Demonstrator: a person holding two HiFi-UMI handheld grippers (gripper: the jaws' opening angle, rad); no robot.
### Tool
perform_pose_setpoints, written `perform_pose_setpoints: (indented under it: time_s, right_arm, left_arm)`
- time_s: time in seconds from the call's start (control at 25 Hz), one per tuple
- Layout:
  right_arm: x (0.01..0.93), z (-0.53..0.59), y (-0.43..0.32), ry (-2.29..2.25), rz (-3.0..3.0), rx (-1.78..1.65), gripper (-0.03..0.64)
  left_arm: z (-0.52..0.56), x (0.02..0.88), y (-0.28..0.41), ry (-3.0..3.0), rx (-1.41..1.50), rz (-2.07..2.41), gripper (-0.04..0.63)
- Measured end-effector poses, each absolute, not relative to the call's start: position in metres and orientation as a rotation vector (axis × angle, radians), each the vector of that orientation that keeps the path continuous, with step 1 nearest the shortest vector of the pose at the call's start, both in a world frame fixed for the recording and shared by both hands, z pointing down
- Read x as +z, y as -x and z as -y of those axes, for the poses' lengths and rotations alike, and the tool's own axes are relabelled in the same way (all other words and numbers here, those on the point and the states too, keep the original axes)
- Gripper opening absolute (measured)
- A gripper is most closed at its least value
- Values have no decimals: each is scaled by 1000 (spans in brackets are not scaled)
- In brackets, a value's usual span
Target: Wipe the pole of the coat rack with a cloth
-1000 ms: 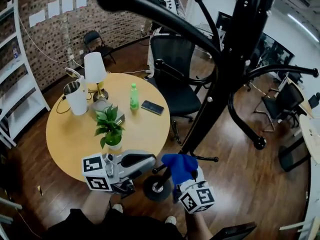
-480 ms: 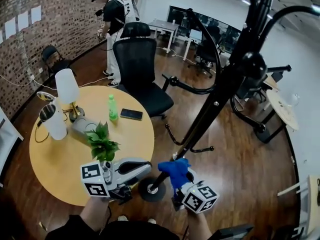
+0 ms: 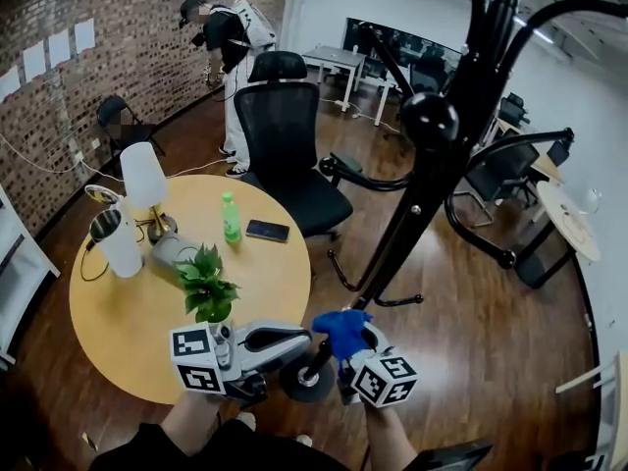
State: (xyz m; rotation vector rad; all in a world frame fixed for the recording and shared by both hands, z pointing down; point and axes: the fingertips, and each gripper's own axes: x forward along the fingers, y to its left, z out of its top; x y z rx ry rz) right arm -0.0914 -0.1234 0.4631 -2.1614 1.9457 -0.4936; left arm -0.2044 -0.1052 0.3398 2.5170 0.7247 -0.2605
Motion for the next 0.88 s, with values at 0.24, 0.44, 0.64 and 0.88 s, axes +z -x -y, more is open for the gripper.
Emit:
perform_pose_setpoints:
  time_s: [0.24,0.44,0.64,0.88]
  right_arm:
    - [451,133,74,2303,-1878,-377,23]
    - [409,136,75,2346,-1859,-270,23]
    - [296,130,74,2311,-1818,116,23]
    - [152,123,78,2306,-1756,568,23]
  left_arm:
    - [116,324,202,-2498,-275,-811,0]
    - [128,315,211,-2484,-320,-855,0]
    - [138,305,220,-2489,-365,-891,0]
    - [151,290,230,-2504,-427,-892,0]
